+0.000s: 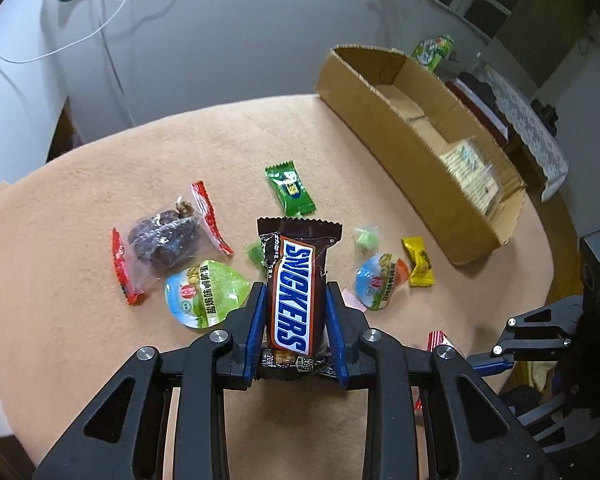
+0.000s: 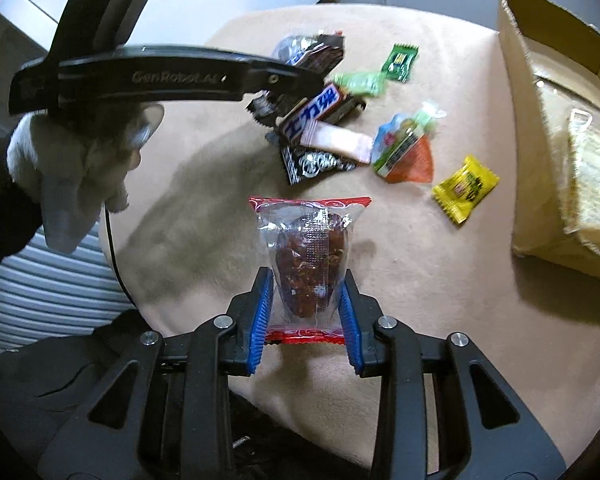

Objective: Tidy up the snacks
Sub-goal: 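Carry the Snickers bar and dried fruit bag into the box and release both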

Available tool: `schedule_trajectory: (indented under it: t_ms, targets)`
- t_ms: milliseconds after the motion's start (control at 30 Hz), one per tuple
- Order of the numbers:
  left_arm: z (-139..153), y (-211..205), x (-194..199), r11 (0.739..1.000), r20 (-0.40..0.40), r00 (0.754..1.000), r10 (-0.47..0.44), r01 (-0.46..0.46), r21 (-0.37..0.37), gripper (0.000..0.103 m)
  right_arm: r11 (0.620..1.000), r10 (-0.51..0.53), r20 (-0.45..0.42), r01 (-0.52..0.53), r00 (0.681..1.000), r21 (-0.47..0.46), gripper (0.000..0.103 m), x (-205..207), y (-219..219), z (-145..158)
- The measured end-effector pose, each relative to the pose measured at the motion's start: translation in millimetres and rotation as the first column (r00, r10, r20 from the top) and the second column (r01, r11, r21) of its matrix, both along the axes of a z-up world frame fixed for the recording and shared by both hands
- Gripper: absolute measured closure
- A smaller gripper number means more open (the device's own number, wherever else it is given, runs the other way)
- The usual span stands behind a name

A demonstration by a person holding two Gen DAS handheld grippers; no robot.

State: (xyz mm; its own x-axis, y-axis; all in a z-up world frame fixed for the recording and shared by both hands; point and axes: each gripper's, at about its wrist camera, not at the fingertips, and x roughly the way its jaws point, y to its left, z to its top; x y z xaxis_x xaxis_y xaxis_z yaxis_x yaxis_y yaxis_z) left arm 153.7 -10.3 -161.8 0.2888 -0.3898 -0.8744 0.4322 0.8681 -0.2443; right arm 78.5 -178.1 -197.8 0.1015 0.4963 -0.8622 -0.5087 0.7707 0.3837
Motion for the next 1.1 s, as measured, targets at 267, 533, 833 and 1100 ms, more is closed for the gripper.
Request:
schedule_trajectory:
  t_ms: [267, 533, 833, 1100]
  targets:
    - [21.5, -6.5, 5.1, 0.999, 0.024, 0.999, 0.023, -0.023, -0.038, 0.076, 0.995, -0.096, 0.078, 0.094, 0.992, 0.031, 0.069, 36.6, -43.5, 38.8]
    - [44.2, -37.4, 25.4, 0.996, 0.07, 0.997, 0.021, -0.015, -0.088, 0.076, 0.975, -0.223, 0.144, 0.223, 0.964, 0.018, 0.069, 88.6, -94.1, 62.6]
    - [50.9, -84.5, 54.0, 0.996, 0.105, 0.994, -0.012, 0.022, -0.09, 0.076, 0.946, -0.312, 0.192, 0.323, 0.931, -0.027, 0.069, 133.0, -129.8, 71.1]
    - [49.6, -119.1, 73.8, 0.996, 0.114, 0.993, -0.032, 0.041, -0.076, 0.076, 0.924, -0.356, 0.202, 0.376, 0.912, -0.068, 0.069, 169.0, -153.6, 66.6]
